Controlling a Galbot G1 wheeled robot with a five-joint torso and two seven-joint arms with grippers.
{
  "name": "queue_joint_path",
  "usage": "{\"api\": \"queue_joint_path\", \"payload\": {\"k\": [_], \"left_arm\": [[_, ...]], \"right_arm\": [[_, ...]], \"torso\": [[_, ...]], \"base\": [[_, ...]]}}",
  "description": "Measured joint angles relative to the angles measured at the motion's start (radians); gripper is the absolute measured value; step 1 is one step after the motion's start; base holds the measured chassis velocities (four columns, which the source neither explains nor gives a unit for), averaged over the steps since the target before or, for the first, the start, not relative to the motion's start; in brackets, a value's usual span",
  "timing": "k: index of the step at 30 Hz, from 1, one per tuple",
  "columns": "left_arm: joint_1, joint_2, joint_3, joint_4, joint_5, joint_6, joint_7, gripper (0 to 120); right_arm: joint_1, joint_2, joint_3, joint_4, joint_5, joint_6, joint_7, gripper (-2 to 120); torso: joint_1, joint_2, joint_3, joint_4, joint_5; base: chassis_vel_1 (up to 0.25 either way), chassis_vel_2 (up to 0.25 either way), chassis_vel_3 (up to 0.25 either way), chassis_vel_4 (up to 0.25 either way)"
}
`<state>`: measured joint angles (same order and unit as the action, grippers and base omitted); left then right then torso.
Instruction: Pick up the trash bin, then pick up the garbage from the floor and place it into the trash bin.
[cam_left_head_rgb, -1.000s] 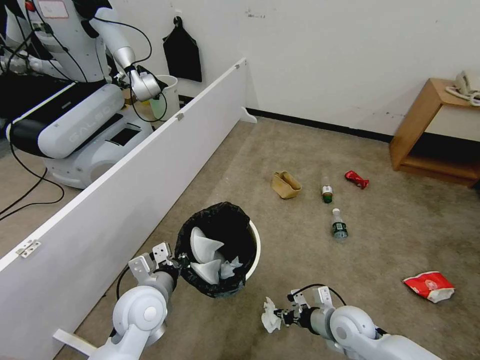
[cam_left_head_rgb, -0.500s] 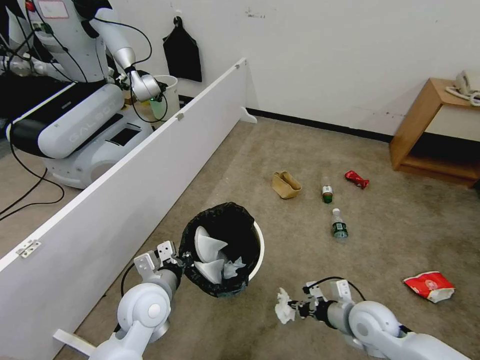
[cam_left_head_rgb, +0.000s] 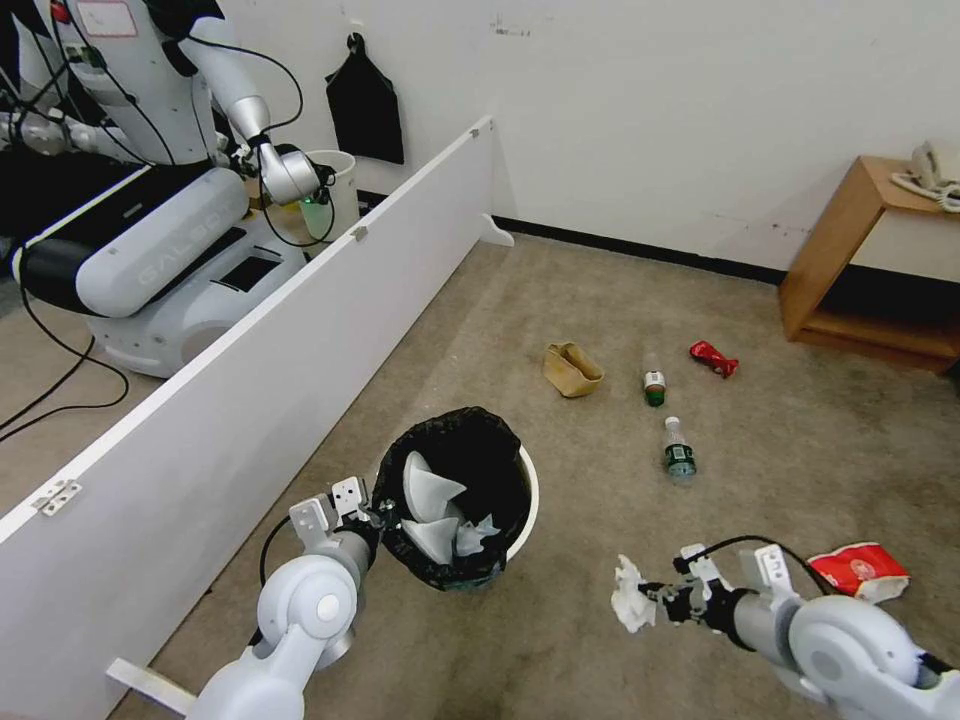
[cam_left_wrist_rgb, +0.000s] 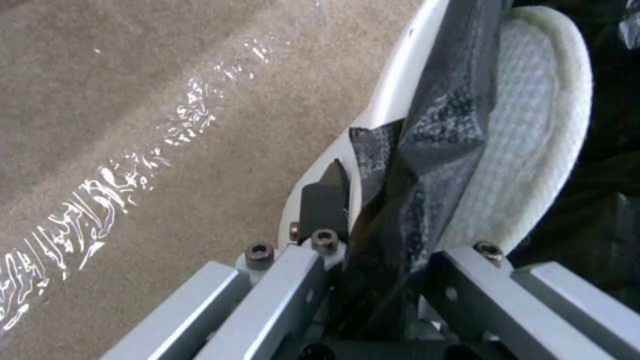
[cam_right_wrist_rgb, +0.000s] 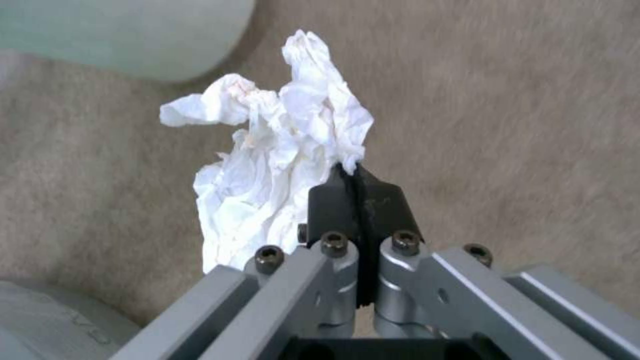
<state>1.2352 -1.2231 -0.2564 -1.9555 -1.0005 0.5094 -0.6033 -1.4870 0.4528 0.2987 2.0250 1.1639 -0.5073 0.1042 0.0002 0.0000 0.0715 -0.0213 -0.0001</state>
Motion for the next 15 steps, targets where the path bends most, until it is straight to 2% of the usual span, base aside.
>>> {"api": "queue_joint_path", "payload": {"k": [3, 6, 9, 10, 12, 14, 15], "left_arm": [[-0.001, 0.001, 0.001, 0.005, 0.001, 0.0, 0.002, 2], [-0.004, 0.002, 0.006, 0.017, 0.008, -0.001, 0.006, 2], [-0.007, 0.002, 0.01, 0.019, 0.009, -0.001, 0.006, 2], [-0.008, 0.002, 0.015, 0.022, 0.011, -0.001, 0.007, 2], [-0.002, 0.002, 0.012, 0.022, 0.018, -0.001, 0.01, 2], [0.009, 0.001, 0.007, 0.022, 0.026, -0.001, 0.012, 2], [0.009, 0.001, 0.007, 0.022, 0.026, -0.001, 0.012, 2]], "right_arm": [[-0.013, -0.01, 0.021, 0.018, 0.006, 0.0, 0.001, 0], [-0.087, -0.057, 0.128, 0.084, 0.026, 0.0, 0.003, 0], [-0.122, -0.074, 0.171, 0.102, 0.032, -0.001, 0.002, 0], [-0.169, -0.098, 0.23, 0.132, 0.044, -0.002, 0.0, 0], [-0.177, -0.115, 0.256, 0.155, 0.061, -0.002, 0.0, 0], [-0.165, -0.13, 0.279, 0.181, 0.086, -0.002, -0.001, 0], [-0.165, -0.13, 0.279, 0.181, 0.086, -0.002, -0.001, 0]], "torso": [[0.0, 0.0, 0.0, 0.0, -0.0001], [0.0, 0.0, 0.0, 0.0003, 0.0001], [0.0, 0.0, 0.0, 0.0002, 0.0001], [0.0, 0.0, 0.0, -0.0005, -0.0003], [0.0, 0.0, 0.0, -0.0007, 0.0], [0.0, 0.0, 0.0, 0.0008, 0.0], [0.0, 0.0, 0.0, 0.0008, 0.0]], "base": [[0.0, 0.0, 0.0, 0.0], [0.0, 0.0, 0.0, 0.0], [0.0, 0.0, 0.0, 0.0], [0.0, 0.0, 0.0, 0.0], [0.0, 0.0, 0.0, 0.0], [0.0, 0.0, 0.0, 0.0], [0.0, 0.0, 0.0, 0.0]]}}
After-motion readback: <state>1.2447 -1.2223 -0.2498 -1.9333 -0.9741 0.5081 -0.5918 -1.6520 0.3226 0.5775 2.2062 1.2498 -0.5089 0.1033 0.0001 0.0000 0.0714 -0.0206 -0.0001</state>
